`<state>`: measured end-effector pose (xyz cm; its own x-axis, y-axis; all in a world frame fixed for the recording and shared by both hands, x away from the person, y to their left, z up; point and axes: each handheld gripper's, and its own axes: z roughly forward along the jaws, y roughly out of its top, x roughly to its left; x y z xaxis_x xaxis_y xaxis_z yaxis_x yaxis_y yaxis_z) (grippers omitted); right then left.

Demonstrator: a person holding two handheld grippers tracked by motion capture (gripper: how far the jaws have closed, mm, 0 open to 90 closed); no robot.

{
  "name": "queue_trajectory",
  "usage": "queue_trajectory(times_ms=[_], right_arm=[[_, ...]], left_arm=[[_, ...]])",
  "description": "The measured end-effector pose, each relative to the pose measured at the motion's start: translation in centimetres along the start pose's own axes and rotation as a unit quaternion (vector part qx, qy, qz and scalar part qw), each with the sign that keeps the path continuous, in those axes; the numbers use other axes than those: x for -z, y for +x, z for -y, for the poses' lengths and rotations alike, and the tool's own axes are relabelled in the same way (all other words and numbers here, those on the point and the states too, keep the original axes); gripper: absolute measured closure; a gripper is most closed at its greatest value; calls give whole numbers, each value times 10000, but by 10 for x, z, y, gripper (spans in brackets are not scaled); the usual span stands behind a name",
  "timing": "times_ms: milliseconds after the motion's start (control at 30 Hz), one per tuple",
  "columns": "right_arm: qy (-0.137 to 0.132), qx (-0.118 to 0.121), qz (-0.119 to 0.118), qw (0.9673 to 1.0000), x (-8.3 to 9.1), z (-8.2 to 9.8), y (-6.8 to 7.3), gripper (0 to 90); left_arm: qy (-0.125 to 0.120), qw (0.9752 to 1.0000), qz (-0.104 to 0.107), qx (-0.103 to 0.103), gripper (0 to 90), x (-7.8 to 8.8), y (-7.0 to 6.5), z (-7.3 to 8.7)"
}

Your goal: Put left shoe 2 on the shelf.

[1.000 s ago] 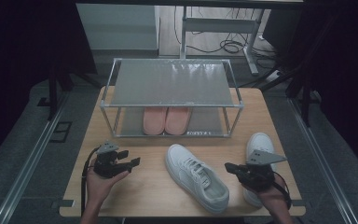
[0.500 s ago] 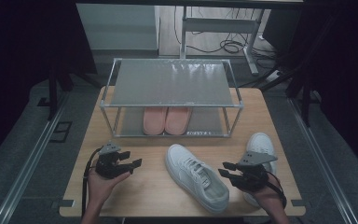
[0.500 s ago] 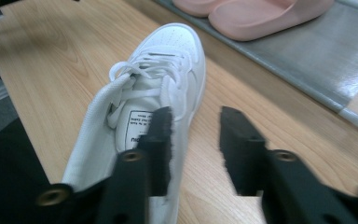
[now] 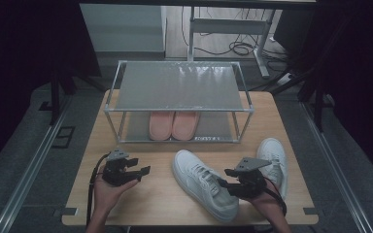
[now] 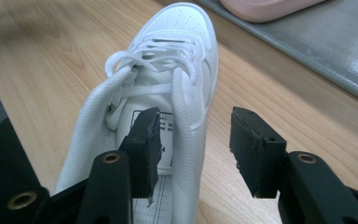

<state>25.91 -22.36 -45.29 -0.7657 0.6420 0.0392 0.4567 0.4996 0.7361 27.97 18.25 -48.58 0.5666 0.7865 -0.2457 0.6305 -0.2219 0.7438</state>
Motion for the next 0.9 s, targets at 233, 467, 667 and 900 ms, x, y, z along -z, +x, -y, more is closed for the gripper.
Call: queue_trajectory(times_ms=[233, 467, 667, 900], right_arm=[[105, -27, 29, 9999, -14, -2, 3, 565], [324, 14, 341, 9989, -32, -6, 4, 591], [341, -67, 276, 9990, -40, -6, 3, 717], [250, -211, 240, 9992, -43, -4, 3, 799]], left_arm=[[5, 10000, -2, 3, 369, 0, 0, 0], [21, 10000, 12, -6, 369, -1, 0, 0], [30, 10000, 20, 0, 368, -2, 0, 1], [7, 10000, 15, -13, 368, -1, -1, 0]])
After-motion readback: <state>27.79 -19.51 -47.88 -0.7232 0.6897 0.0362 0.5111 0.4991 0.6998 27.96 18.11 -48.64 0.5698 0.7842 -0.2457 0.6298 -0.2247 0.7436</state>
